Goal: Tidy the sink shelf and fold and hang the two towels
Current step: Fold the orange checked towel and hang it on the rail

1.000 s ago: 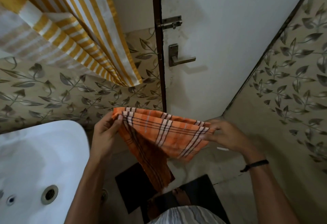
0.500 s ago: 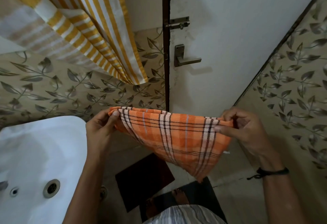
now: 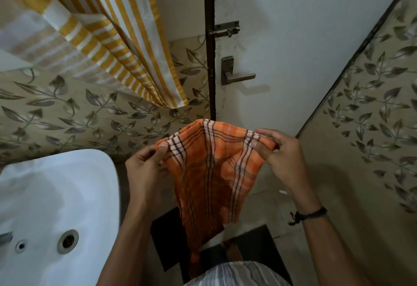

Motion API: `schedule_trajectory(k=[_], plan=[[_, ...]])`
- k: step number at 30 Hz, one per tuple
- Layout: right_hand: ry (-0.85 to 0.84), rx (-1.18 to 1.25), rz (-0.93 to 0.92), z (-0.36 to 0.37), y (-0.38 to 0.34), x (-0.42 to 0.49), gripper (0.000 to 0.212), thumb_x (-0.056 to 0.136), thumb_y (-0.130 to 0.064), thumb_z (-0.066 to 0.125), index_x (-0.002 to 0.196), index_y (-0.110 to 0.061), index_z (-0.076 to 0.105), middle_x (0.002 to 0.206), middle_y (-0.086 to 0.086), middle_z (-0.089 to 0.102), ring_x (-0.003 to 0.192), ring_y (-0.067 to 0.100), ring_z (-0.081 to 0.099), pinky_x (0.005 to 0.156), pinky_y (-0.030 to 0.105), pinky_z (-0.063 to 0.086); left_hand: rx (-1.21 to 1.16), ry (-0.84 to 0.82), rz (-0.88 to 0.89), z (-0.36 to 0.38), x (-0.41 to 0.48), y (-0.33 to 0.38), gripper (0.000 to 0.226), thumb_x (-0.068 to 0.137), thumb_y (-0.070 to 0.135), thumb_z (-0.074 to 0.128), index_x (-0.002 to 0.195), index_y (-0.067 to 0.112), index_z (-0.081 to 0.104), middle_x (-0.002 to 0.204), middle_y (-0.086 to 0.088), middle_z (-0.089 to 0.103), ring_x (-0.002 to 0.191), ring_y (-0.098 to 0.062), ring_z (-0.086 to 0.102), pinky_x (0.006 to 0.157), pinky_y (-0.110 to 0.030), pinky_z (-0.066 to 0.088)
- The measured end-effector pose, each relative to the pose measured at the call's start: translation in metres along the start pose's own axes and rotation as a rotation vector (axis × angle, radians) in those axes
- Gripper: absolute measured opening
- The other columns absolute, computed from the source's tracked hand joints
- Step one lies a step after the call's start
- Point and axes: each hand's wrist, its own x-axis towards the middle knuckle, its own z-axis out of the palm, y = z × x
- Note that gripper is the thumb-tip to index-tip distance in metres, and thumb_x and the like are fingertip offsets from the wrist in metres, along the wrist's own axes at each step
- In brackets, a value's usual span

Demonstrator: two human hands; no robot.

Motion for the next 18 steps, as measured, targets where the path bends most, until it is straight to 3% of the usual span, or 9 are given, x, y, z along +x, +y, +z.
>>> schedule_trajectory(k=[2, 4, 7, 10, 15, 18], plan=[[-0.085, -0.066, 0.097, 0.007, 0.009, -0.001, 0.013, 0.08, -0.019, 0.079, 0.093, -0.018, 0.079, 0.082, -0.005, 0.077, 0.077, 0.011, 0.07, 0.073, 0.036, 0.057, 0.009, -0.03, -0.016, 0.001, -0.005, -0.006, 0.011, 0.094, 0.011, 0.069, 0.089, 0.01, 0.079, 0.078, -0.007, 0.077, 0.069, -0.018, 0.071, 0.065, -0.032, 0.058], [-0.203, -0.051, 0.206, 0.015, 0.013, -0.006, 0.006, 0.08, -0.017, 0.079, 0.078, -0.012, 0.076, 0.065, -0.006, 0.071, 0.063, 0.01, 0.063, 0.065, 0.034, 0.051, 0.013, -0.044, -0.039, 0.003, -0.009, -0.015, 0.009, 0.092, 0.01, 0.071, 0.089, 0.009, 0.079, 0.083, -0.01, 0.078, 0.073, -0.02, 0.072, 0.068, -0.034, 0.057], [-0.266, 0.126, 0.297, 0.03, 0.005, -0.019, 0.008, 0.085, -0.011, 0.075, 0.077, -0.011, 0.074, 0.068, 0.0, 0.074, 0.065, 0.011, 0.065, 0.067, 0.031, 0.05, -0.044, -0.05, -0.092, 0.007, -0.018, -0.022, 0.009, 0.092, 0.009, 0.071, 0.088, 0.009, 0.079, 0.083, -0.013, 0.078, 0.073, -0.023, 0.072, 0.068, -0.035, 0.059], [-0.175, 0.328, 0.344, 0.052, -0.009, -0.034, 0.003, 0.086, -0.01, 0.074, 0.083, -0.01, 0.073, 0.081, 0.016, 0.075, 0.071, 0.023, 0.067, 0.072, 0.039, 0.053, -0.069, -0.091, -0.1, 0.018, -0.033, -0.032, 0.009, 0.091, 0.007, 0.071, 0.089, 0.009, 0.08, 0.089, -0.015, 0.078, 0.08, -0.026, 0.073, 0.072, -0.035, 0.058], [-0.085, 0.377, 0.282, 0.081, -0.033, -0.053, 0.005, 0.088, -0.021, 0.073, 0.085, -0.017, 0.074, 0.08, 0.002, 0.076, 0.077, 0.021, 0.072, 0.074, 0.044, 0.06, -0.047, -0.174, -0.034, 0.043, -0.059, -0.04, 0.013, 0.089, 0.006, 0.074, 0.099, 0.011, 0.081, 0.093, -0.012, 0.079, 0.084, -0.018, 0.073, 0.078, -0.035, 0.056], [-0.014, 0.371, 0.223, 0.079, -0.042, -0.056, 0.002, 0.087, -0.021, 0.075, 0.085, -0.02, 0.074, 0.082, 0.0, 0.076, 0.078, 0.016, 0.073, 0.071, 0.038, 0.061, -0.033, -0.182, 0.03, 0.042, -0.06, -0.041, 0.016, 0.09, 0.009, 0.074, 0.102, 0.015, 0.081, 0.099, -0.009, 0.079, 0.096, -0.024, 0.074, 0.088, -0.042, 0.057]])
